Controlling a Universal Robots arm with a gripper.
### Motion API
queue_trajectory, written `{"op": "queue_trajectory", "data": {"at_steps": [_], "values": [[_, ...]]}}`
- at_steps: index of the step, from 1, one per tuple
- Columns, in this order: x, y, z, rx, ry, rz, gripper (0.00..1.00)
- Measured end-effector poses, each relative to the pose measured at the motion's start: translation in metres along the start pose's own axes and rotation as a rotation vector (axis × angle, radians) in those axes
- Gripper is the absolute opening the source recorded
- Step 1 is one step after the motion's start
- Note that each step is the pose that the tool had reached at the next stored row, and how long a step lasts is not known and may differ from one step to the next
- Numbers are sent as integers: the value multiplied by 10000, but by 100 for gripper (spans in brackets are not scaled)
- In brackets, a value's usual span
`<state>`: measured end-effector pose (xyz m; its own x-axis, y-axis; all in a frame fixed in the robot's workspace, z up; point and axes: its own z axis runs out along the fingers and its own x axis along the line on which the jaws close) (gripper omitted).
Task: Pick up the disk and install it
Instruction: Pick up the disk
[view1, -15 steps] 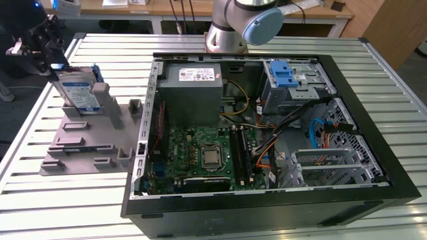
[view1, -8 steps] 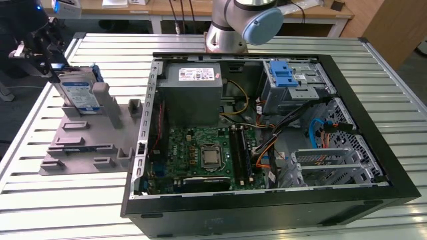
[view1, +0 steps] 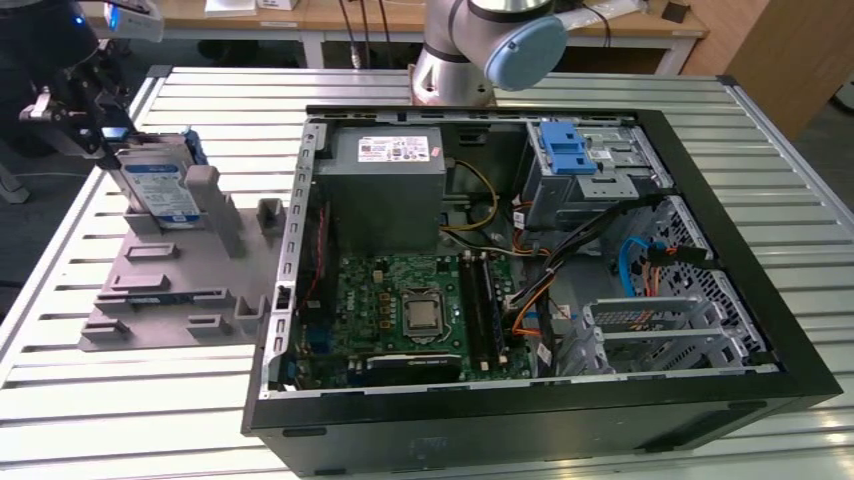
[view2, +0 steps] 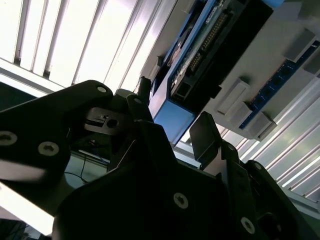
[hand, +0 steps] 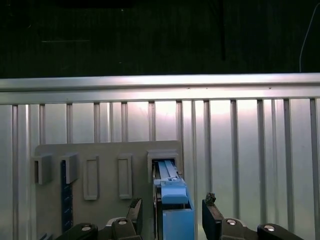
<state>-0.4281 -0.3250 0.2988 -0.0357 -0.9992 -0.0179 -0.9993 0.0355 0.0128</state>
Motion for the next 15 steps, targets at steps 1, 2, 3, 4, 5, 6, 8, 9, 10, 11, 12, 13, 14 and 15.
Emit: {"op": "queue_trajectory", "data": {"at_steps": [1, 2, 3, 4, 5, 6, 8, 9, 10, 11, 12, 13, 14, 15], "values": [[0, 0, 3, 3, 38, 1, 59], [0, 0, 6, 4, 75, 1, 59], [1, 0, 8, 5, 101, 1, 59], [1, -1, 10, 5, 113, 0, 59], [1, 0, 13, 5, 115, 0, 59], [1, 0, 16, 5, 116, 0, 59], [-7, 1, 27, 6, 116, 33, 59], [-11, 0, 34, 6, 116, 54, 59], [-14, 0, 42, 8, 116, 67, 59], [-14, 0, 50, 8, 116, 74, 59], [-14, -1, 59, 9, 121, 76, 59], [-15, 0, 67, 7, 127, 79, 59], [-15, 0, 74, 8, 138, 81, 59], [-15, 0, 78, 8, 155, 82, 59]]}}
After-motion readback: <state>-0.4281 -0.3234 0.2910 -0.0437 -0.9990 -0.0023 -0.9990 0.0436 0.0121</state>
